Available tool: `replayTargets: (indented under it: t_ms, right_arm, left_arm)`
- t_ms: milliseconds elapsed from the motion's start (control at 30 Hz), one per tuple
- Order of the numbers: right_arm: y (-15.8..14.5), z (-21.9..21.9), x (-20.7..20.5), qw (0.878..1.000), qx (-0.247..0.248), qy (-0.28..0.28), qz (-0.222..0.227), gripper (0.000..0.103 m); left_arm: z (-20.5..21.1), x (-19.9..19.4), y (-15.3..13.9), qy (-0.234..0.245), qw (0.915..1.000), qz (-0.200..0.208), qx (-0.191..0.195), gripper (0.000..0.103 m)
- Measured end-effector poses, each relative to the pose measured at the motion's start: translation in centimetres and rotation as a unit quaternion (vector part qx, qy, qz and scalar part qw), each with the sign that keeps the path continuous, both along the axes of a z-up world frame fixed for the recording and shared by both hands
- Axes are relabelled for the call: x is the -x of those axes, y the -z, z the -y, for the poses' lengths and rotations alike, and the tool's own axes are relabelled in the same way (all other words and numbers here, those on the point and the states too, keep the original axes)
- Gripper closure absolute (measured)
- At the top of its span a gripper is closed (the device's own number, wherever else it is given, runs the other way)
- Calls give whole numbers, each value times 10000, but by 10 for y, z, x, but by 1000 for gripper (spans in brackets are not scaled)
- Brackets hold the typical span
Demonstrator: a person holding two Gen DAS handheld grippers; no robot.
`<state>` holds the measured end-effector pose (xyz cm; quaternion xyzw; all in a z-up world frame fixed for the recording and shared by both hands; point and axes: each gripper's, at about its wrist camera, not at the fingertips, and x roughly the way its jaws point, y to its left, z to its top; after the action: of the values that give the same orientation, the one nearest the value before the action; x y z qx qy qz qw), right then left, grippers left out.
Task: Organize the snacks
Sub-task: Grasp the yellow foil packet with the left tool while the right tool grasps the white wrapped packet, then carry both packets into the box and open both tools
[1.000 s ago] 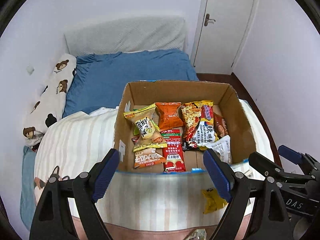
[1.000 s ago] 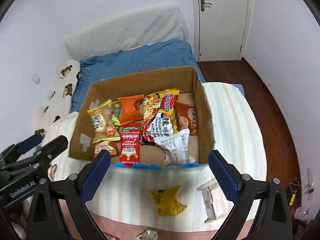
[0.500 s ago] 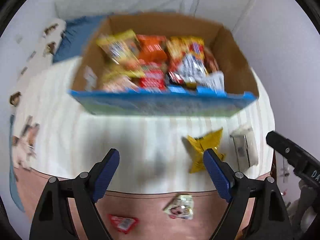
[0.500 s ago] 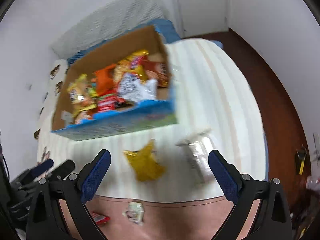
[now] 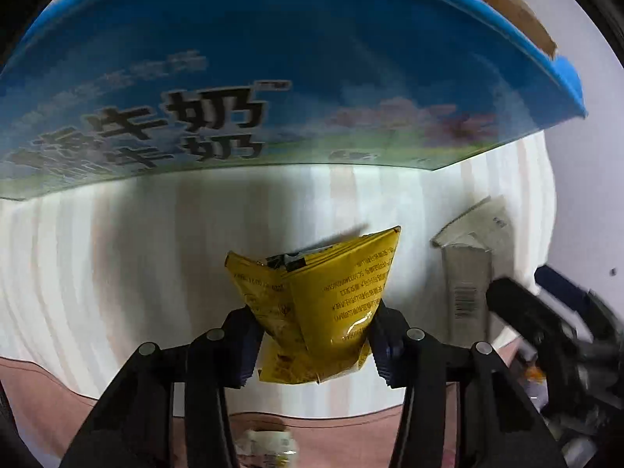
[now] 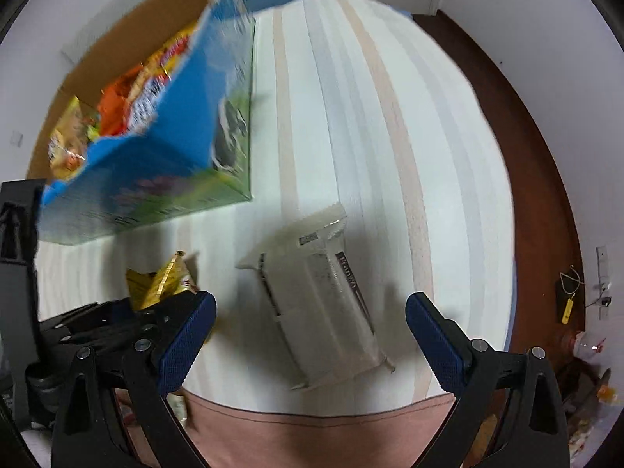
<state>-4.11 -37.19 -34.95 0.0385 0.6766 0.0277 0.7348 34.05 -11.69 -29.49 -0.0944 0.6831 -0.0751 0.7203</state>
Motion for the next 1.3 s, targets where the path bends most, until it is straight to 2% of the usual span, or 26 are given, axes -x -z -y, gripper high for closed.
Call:
replayTargets:
  t_ms: [33,67,100,133,233,367,600,767,1000,1167,1300]
  right_arm:
    - [6,0,-1,10000,19,-35,-60,12]
    - [12,-1,-2,9999,0,-88,-135,24]
    - [18,-2,-2,9997,-3,-120,-218,40]
    - [24,-3,-1,9995,-32,-115,-303,44]
    - [28,-7,4,9995,-31,-135,-296,44]
    - [32,-15,24,9981,-364,11,-498,44]
    - [39,-37,65,9940,-775,284,-714,44]
    - [47,-44,77,9950,-613,344,-709,41]
    - [55,-76,74,9973,-263,84,-678,39]
    - [51,-89,83,9986,-144,-14,-504,42]
    - [39,-97,92,9987,-312,-3,-415,44]
  left_arm:
    - [-2,4,-1,71,9999,28,-116,59]
    - [-5,6,-1,92,9998,28,-187,59]
    - [-9,9,-1,110,9996,22,-262,59]
    - [-16,12,-1,109,9994,8,-328,59]
    - [-40,22,0,48,9986,-51,-521,59]
    - [-72,42,3,-79,9971,-133,-744,59]
    - [-96,61,10,-251,9966,-203,-764,59]
    - [-97,63,21,-208,9961,-168,-837,59]
    - [-98,75,43,-214,9961,-97,-854,59]
    - [-96,69,30,-189,9958,3,-893,61]
    - [-91,80,15,-177,9968,67,-776,61]
